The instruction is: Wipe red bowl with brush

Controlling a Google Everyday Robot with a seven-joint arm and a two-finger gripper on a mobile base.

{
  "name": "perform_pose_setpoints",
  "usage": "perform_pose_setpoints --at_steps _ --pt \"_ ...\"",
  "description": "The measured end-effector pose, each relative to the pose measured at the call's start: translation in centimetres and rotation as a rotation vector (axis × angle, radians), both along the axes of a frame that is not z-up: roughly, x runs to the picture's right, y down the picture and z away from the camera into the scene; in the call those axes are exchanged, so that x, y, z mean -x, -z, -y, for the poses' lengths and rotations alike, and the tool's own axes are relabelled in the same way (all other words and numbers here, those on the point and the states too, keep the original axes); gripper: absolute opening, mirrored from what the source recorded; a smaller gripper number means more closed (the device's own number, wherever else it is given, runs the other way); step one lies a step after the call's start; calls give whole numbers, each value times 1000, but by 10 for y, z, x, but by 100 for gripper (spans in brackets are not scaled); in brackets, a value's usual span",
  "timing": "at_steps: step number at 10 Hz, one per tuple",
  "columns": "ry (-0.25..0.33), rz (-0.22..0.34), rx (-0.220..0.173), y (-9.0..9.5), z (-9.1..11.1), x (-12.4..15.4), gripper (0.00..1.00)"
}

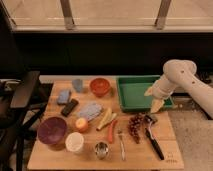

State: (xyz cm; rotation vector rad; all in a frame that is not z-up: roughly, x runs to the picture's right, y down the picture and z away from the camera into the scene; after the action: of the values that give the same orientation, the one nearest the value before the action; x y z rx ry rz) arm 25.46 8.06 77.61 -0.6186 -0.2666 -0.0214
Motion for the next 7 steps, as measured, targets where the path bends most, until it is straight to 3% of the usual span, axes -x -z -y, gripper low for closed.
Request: perform_pose_setpoints --at_steps 7 --pt "-1 -7 -3 1 1 -1 66"
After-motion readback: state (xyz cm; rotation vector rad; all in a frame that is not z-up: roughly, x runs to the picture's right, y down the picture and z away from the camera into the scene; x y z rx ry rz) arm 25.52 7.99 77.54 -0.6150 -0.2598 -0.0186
